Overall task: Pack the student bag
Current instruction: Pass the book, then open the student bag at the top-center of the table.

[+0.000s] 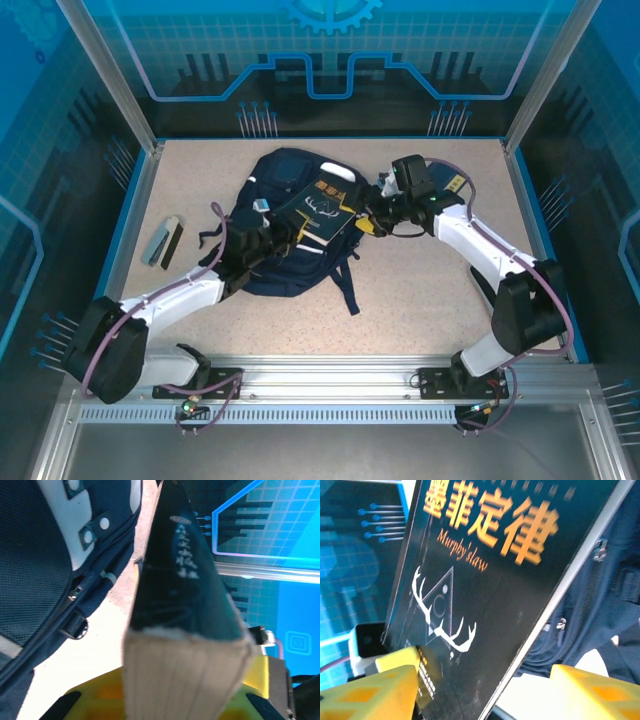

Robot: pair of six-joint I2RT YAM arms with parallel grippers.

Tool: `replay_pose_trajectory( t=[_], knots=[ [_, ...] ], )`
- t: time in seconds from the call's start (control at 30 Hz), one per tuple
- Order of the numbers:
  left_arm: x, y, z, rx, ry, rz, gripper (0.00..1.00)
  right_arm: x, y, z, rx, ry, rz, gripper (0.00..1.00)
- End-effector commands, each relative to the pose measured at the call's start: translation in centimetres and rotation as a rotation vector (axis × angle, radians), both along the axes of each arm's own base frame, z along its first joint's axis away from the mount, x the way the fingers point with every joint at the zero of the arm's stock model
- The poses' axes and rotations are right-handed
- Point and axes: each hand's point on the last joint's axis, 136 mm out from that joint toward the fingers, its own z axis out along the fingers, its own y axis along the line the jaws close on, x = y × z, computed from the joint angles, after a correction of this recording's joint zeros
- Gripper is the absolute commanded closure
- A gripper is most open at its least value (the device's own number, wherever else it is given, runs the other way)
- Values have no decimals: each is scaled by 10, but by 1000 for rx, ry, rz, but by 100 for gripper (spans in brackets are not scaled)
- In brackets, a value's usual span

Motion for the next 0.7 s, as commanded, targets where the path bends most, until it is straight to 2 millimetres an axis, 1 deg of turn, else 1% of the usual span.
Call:
replay_pose_trajectory(
  t=[0.0, 0.07, 0.1, 0.13, 0.2, 0.27, 0.33, 0.37, 0.47, 0.57, 0.67],
  knots=[
    [0, 21, 35, 56, -91, 23, 91, -10, -27, -7, -241, -79, 52, 22],
    [-3, 35, 36, 132, -66, 26, 91, -12, -36, -12, -338, -117, 96, 21],
    [-5, 43, 42, 176, -68, 26, 91, -13, -38, -13, -386, -148, 126, 21],
    [-7, 51, 44, 219, -56, 27, 91, -14, -40, -15, -436, -174, 154, 21],
    [-11, 70, 51, 319, -42, 25, 92, -16, -38, -17, -543, -243, 232, 21],
    [-15, 87, 58, 408, -22, 20, 93, -18, -28, -20, -616, -302, 319, 21],
    [-17, 103, 68, 492, -4, 15, 92, -20, -10, -21, -665, -365, 422, 23],
    [-18, 110, 70, 523, 9, 15, 92, -21, -1, -22, -685, -391, 466, 23],
    [-18, 134, 79, 584, 27, 49, 91, -29, 38, -26, -721, -478, 629, 25],
    [-21, 158, 87, 618, 46, 89, 91, -38, 76, -38, -770, -538, 784, 29],
    [-26, 182, 88, 634, 83, 129, 91, -48, 114, -52, -796, -587, 934, 34]
  ],
)
